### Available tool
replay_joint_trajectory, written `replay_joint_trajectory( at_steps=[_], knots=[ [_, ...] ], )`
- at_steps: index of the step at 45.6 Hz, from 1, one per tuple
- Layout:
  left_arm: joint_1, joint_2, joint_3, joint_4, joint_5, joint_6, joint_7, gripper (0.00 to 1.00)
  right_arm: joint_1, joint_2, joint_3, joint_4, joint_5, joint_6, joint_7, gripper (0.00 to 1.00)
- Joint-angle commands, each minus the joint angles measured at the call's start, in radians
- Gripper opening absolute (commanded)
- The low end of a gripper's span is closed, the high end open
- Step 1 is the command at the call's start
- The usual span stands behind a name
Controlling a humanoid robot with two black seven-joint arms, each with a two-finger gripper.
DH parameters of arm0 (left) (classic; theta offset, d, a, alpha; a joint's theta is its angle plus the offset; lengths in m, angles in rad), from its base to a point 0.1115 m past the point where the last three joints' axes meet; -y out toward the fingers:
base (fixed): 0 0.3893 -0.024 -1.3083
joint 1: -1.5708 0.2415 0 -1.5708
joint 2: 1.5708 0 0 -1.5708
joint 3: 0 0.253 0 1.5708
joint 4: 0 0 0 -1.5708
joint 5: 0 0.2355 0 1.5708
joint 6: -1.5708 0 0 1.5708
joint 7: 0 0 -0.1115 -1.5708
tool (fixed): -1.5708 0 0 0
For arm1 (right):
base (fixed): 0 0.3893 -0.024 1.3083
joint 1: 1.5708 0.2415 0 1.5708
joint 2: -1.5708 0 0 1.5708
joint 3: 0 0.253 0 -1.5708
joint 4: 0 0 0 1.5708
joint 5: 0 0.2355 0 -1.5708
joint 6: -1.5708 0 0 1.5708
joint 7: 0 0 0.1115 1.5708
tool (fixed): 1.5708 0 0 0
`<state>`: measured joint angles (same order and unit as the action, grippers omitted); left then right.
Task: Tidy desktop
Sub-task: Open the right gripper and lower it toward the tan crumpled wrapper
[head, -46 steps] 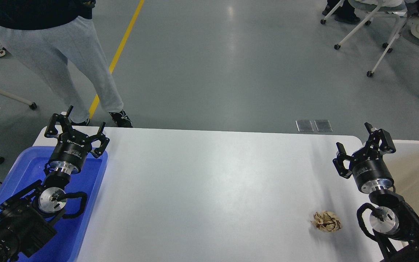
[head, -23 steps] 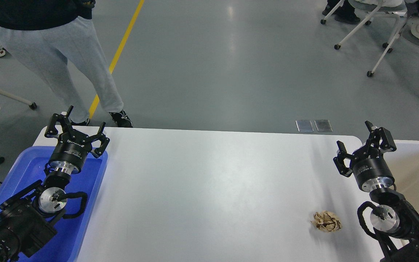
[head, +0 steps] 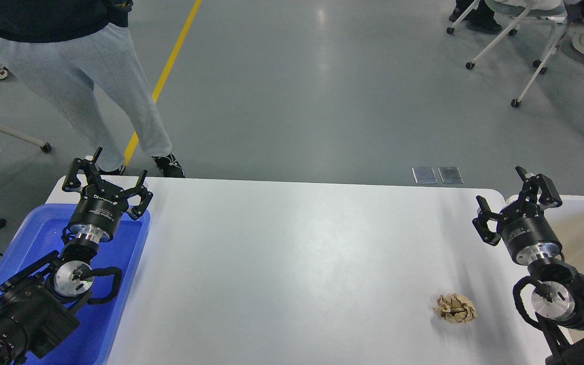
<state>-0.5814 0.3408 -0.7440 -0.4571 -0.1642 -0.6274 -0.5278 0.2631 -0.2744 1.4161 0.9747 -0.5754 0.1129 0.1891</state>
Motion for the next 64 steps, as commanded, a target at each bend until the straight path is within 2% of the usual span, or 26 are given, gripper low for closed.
replay_joint_trajectory(
  at_steps=[1, 10, 21, 31, 38, 42, 53, 64],
  knots=[
    [0.0, 0.001, 0.0, 0.0, 0.0, 0.0, 0.0, 1.0, -0.007, -0.163, -0.183, 0.081, 0.025, 0.001, -0.025, 0.99],
    [0.0, 0.0, 0.0, 0.0, 0.0, 0.0, 0.0, 1.0, 0.007, -0.265, -0.31, 0.17, 0.012, -0.019, -0.025, 0.99],
    [0.0, 0.001, 0.0, 0.0, 0.0, 0.0, 0.0, 1.0, 0.033, -0.439, -0.468, 0.303, -0.119, -0.01, -0.054, 0.99],
    [-0.002, 0.001, 0.0, 0.0, 0.0, 0.0, 0.0, 1.0, 0.03, -0.56, -0.603, 0.426, -0.351, -0.005, -0.088, 0.99],
    [0.0, 0.0, 0.0, 0.0, 0.0, -0.002, 0.0, 1.0, 0.077, -0.588, -0.719, 0.43, -0.677, -0.005, -0.089, 0.99],
    [-0.002, 0.001, 0.0, 0.0, 0.0, 0.0, 0.0, 1.0, 0.143, -0.605, -0.818, 0.43, -0.791, -0.005, -0.089, 0.99],
    [0.0, 0.0, 0.0, 0.0, 0.0, 0.0, 0.0, 1.0, 0.407, -0.644, -1.23, 0.406, -0.949, -0.009, -0.086, 0.99],
    [0.0, 0.0, 0.0, 0.0, 0.0, 0.0, 0.0, 1.0, 0.513, -0.675, -1.396, 0.407, -0.986, -0.021, -0.079, 0.99]
  ],
)
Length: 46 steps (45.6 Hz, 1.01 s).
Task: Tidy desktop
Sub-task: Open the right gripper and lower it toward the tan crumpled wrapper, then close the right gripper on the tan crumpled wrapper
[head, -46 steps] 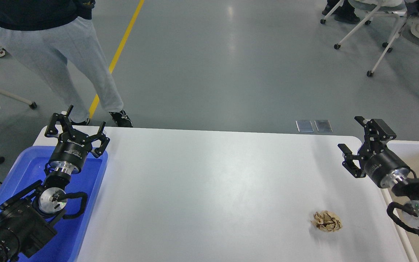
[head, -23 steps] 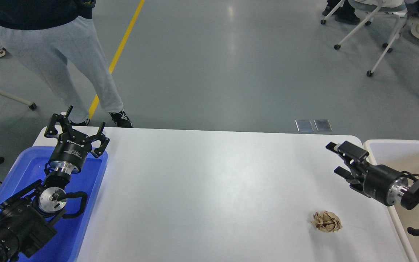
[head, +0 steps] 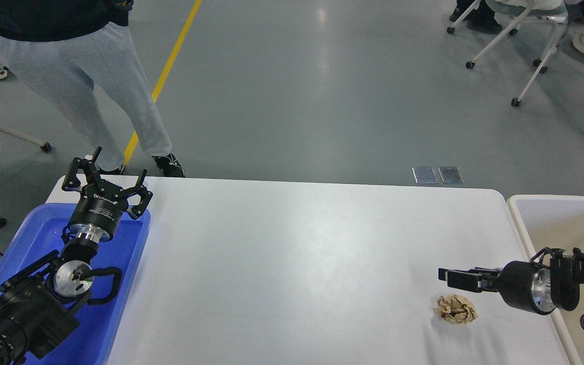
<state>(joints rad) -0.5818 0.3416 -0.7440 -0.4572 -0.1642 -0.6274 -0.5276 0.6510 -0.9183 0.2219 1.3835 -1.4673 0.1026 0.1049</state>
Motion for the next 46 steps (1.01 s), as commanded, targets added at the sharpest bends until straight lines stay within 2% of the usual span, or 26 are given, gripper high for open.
replay_joint_trajectory(
  at_steps=[1, 6, 12, 26, 46],
  knots=[
    [0.0, -0.001, 0.0, 0.0, 0.0, 0.0, 0.0, 1.0, 0.125, -0.031, -0.202, -0.001, -0.102, -0.011, 0.007, 0.99],
    [0.0, -0.001, 0.0, 0.0, 0.0, 0.0, 0.0, 1.0, 0.107, -0.025, -0.207, -0.001, -0.151, -0.024, 0.01, 0.99],
    [0.0, 0.001, 0.0, 0.0, 0.0, 0.0, 0.0, 1.0, 0.081, -0.011, -0.217, -0.001, -0.182, -0.092, 0.009, 0.99],
    [-0.001, 0.001, 0.0, 0.0, 0.0, -0.002, 0.0, 1.0, 0.047, 0.007, -0.207, -0.011, -0.186, -0.1, 0.01, 0.99],
    [-0.001, 0.001, 0.0, 0.0, 0.0, -0.002, 0.001, 1.0, 0.029, 0.118, -0.203, -0.11, -0.189, -0.103, 0.022, 0.99]
  ],
)
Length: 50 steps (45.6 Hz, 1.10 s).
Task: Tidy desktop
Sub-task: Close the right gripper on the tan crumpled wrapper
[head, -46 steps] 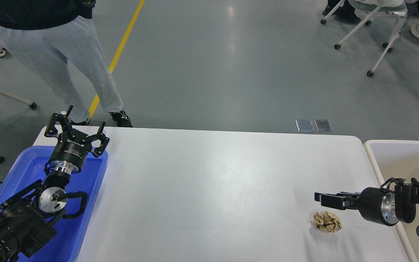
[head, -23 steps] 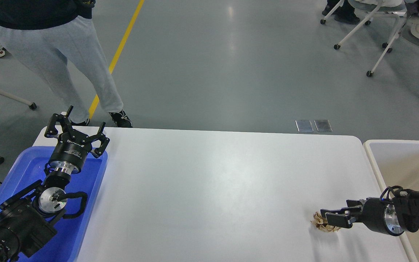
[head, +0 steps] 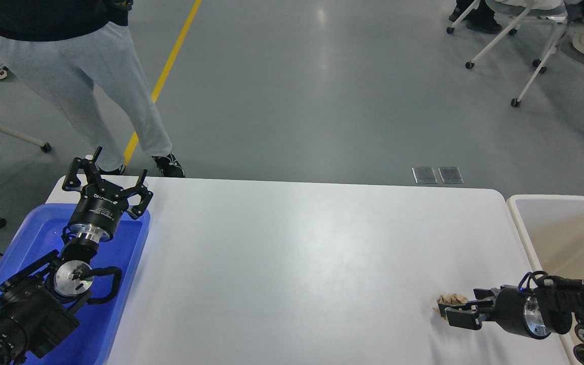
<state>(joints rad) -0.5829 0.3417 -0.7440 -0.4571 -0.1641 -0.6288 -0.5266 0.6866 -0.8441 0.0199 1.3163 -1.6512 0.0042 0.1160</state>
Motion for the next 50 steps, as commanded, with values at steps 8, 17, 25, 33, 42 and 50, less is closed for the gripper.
replay_joint_trajectory(
  at_steps=[8, 17, 25, 33, 42, 50],
  knots=[
    [0.0, 0.0, 0.0, 0.0, 0.0, 0.0, 0.0, 1.0, -0.013, 0.053, -0.015, -0.084, -0.007, -0.018, 0.024, 0.99],
    [0.0, 0.0, 0.0, 0.0, 0.0, 0.0, 0.0, 1.0, -0.007, 0.068, -0.044, -0.158, -0.01, -0.047, 0.057, 0.99],
    [0.0, 0.0, 0.0, 0.0, 0.0, 0.0, 0.0, 1.0, -0.012, 0.094, -0.061, -0.19, -0.01, -0.075, 0.057, 0.99],
    [0.0, 0.0, 0.0, 0.0, 0.0, 0.0, 0.0, 1.0, -0.015, 0.114, -0.061, -0.204, -0.01, -0.082, 0.057, 0.99],
    [0.0, 0.0, 0.0, 0.0, 0.0, 0.0, 0.0, 1.0, -0.013, 0.131, -0.084, -0.233, -0.009, -0.101, 0.06, 0.98],
    [0.0, 0.0, 0.0, 0.0, 0.0, 0.0, 0.0, 1.0, -0.013, 0.132, -0.106, -0.252, -0.009, -0.127, 0.083, 0.93]
  ],
)
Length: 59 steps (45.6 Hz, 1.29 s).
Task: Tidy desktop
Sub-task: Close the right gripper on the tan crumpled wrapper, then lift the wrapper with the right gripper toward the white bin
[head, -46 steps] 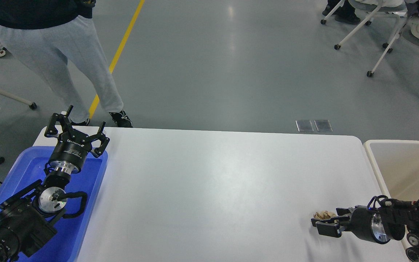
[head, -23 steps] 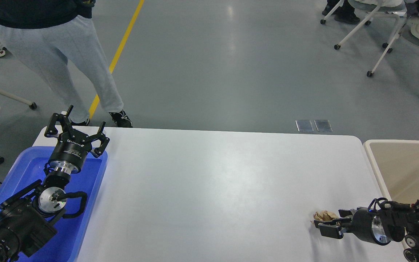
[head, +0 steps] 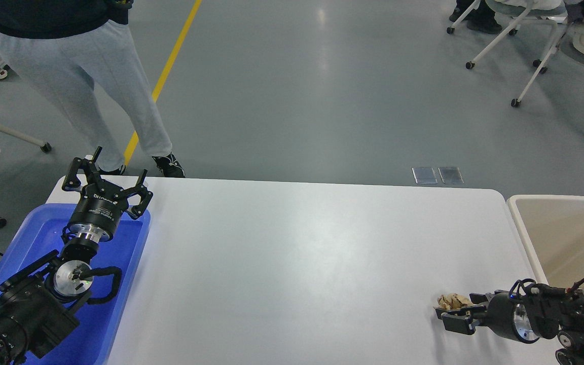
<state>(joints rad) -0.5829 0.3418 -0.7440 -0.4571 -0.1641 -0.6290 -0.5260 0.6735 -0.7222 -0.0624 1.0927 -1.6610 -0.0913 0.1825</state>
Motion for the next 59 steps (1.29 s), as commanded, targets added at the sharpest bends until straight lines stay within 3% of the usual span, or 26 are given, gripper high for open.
replay_joint_trajectory(
  at_steps=[1, 7, 8, 9, 16, 18, 27, 39, 46, 53, 59],
  knots=[
    [0.0, 0.0, 0.0, 0.0, 0.0, 0.0, 0.0, 1.0, 0.0, 0.01, -0.028, -0.028, 0.001, -0.034, 0.018, 0.93],
    [0.0, 0.0, 0.0, 0.0, 0.0, 0.0, 0.0, 1.0, 0.0, 0.01, -0.045, -0.031, 0.001, -0.042, 0.031, 0.77],
    [0.0, 0.0, 0.0, 0.0, 0.0, 0.0, 0.0, 1.0, 0.0, 0.012, -0.046, -0.033, 0.003, -0.041, 0.032, 0.54],
    [0.0, 0.0, 0.0, 0.0, 0.0, 0.0, 0.0, 1.0, 0.0, 0.013, -0.048, -0.033, 0.003, -0.041, 0.032, 0.42],
    [0.0, -0.001, 0.0, 0.0, 0.0, 0.0, 0.0, 1.0, 0.003, 0.012, -0.051, -0.034, 0.013, -0.041, 0.032, 0.14],
    [0.0, 0.0, 0.0, 0.0, 0.0, 0.0, 0.0, 1.0, 0.003, 0.012, -0.051, -0.036, 0.017, -0.039, 0.032, 0.0],
    [0.0, 0.0, 0.0, 0.0, 0.0, 0.0, 0.0, 1.0, 0.017, 0.012, -0.039, -0.045, 0.024, -0.042, 0.035, 0.0],
    [0.0, 0.0, 0.0, 0.0, 0.0, 0.0, 0.0, 1.0, 0.041, -0.017, -0.033, 0.002, 0.067, -0.036, 0.074, 0.0],
    [0.0, 0.0, 0.0, 0.0, 0.0, 0.0, 0.0, 1.0, 0.107, -0.129, -0.045, 0.174, 0.148, 0.005, 0.054, 0.0],
    [0.0, 0.0, 0.0, 0.0, 0.0, 0.0, 0.0, 1.0, 0.201, -0.244, -0.043, 0.309, 0.204, 0.099, 0.011, 0.0],
    [0.0, 0.0, 0.0, 0.0, 0.0, 0.0, 0.0, 1.0, 0.299, -0.345, -0.039, 0.389, 0.289, 0.191, 0.005, 0.0]
  ],
)
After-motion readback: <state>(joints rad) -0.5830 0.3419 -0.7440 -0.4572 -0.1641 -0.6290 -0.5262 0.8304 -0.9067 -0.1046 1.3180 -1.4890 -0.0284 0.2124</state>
